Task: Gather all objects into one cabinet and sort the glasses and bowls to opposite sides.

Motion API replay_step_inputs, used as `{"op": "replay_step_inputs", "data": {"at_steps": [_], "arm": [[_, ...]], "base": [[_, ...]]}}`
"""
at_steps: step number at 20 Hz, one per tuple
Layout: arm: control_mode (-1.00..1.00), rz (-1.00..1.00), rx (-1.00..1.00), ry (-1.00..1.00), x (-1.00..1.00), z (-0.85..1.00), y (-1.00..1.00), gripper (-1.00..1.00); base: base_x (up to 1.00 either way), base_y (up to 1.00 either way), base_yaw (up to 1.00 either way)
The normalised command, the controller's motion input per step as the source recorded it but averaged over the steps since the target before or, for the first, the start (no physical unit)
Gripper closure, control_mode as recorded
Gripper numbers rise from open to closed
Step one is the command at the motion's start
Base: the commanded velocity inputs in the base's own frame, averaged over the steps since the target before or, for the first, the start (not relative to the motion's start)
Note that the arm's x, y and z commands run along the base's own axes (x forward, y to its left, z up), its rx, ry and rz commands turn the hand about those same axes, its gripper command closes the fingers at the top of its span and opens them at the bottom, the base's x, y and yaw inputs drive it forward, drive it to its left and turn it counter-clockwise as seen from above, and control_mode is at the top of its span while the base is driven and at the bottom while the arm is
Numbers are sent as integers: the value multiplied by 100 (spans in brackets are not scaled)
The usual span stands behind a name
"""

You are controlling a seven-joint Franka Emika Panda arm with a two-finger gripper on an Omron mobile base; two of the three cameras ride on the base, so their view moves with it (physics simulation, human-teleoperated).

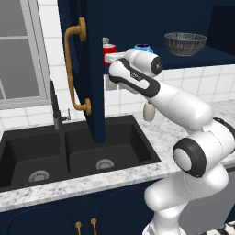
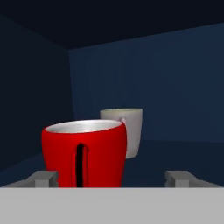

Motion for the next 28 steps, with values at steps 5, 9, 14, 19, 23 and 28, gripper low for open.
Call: {"op": "replay_step_inputs", "data": {"at_steps": [5, 9, 14, 19, 23, 28], "arm": [[-100, 0, 0, -9, -63, 0, -21, -100], [-100, 0, 0, -3, -58, 5, -44, -100], [-100, -1, 0, 3, -38, 22, -60, -100], [-100, -4, 0, 9, -55, 16, -57, -100], [-100, -7, 0, 15, -64, 16, -50, -100], [-100, -10, 0, 23, -54, 32, -39, -100]], "base": [[0, 0, 0], [0, 0, 0], [0, 0, 0], [0, 0, 0], [0, 0, 0], [0, 0, 0]]}}
